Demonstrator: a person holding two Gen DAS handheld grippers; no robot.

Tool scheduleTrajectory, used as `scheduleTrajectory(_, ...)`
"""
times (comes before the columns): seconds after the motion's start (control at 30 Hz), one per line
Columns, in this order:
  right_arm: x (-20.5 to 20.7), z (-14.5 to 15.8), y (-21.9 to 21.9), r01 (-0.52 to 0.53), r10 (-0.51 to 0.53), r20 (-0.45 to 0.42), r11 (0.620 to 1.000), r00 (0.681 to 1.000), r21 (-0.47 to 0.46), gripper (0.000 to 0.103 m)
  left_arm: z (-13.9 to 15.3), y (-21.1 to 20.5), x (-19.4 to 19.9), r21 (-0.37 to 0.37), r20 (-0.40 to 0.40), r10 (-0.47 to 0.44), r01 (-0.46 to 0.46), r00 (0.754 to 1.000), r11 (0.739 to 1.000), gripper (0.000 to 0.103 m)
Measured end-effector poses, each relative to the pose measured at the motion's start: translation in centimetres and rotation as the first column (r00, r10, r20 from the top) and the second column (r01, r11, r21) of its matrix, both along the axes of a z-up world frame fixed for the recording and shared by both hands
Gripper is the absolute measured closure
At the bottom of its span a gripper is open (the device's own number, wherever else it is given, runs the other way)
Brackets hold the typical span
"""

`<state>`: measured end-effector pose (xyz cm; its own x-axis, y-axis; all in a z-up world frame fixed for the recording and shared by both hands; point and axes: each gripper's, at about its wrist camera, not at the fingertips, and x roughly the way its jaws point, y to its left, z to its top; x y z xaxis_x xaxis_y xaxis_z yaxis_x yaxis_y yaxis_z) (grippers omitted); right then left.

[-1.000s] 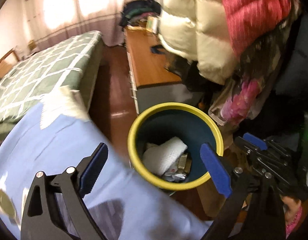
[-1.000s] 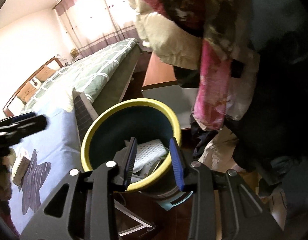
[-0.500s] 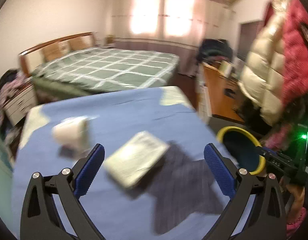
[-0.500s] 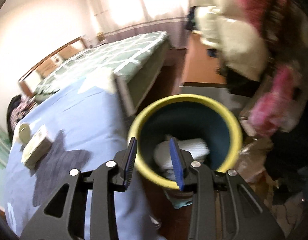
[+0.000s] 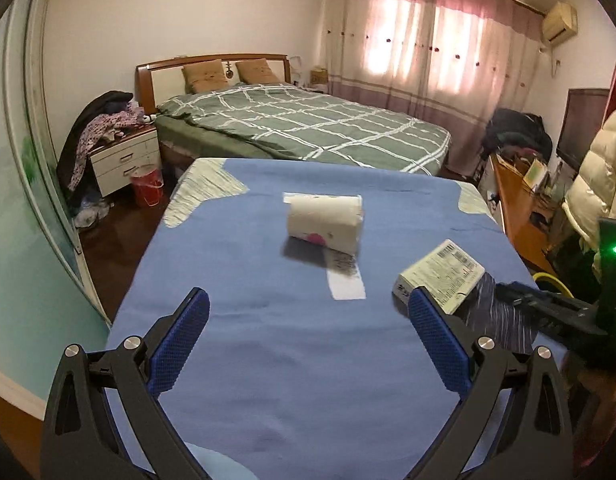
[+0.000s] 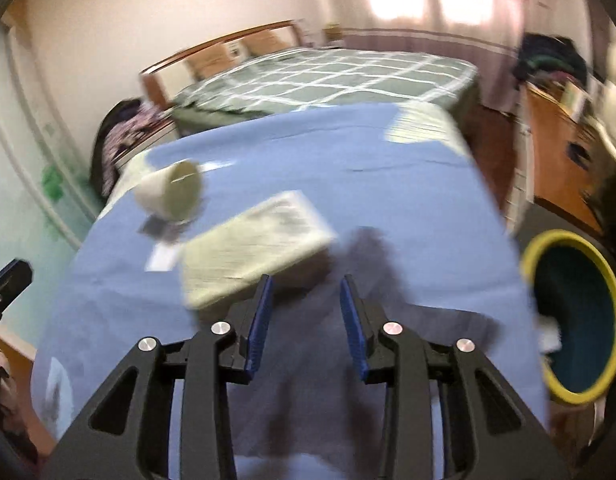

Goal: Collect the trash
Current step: 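Grasp the cream printed box with the right tool and lift, then carry the cream box over the bin and open the right tool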

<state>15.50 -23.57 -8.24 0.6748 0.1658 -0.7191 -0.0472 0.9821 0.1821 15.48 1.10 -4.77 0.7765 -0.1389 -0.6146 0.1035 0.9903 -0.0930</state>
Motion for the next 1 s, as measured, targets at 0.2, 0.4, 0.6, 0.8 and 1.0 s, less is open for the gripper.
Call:
scheduleTrajectory(0.2, 1.7, -1.6, 5.6, -0.058, 0.054, -0.056, 0.996, 0.997, -0.075, 0.054, -0.1, 1.6, -0.7, -0.008, 0.008, 0.009, -0.009, 1.000, 1.000, 0.005)
scheduleTrajectory(0.4, 2.5, -3.5, 4.6, -0.009, 0.000, -0.103, 0.996, 0.995, -0.089, 0.053, -0.2, 1.9, -0.7, -0.023, 0.002, 0.013, -0.013, 1.000, 1.000, 0.005)
scheduleTrajectory(0.6, 2.0, -3.5, -1.3, 0.129, -0.139, -0.090, 0.986, 0.986, -0.106, 0.052, -0.4, 1.3, -0.3, -0.025, -0.008, -0.001, 0.001, 1.000, 1.000, 0.005)
scheduleTrajectory(0.8, 1.1, -2.8, -6.8, 0.269, -0.271, -0.060, 0.962, 0.961, -0.048, 0.052, -0.7, 0.0, 0.0, -0.026, -0.014, -0.028, 0.027, 1.000, 0.999, 0.005)
scheduleTrajectory(1.0, 2.3, -1.1, -3.0, 0.172, -0.172, 0.026, 0.985, 0.985, -0.010, 0.023, -0.6, -0.5, -0.1, -0.032, -0.016, -0.048, 0.047, 0.999, 0.998, 0.005)
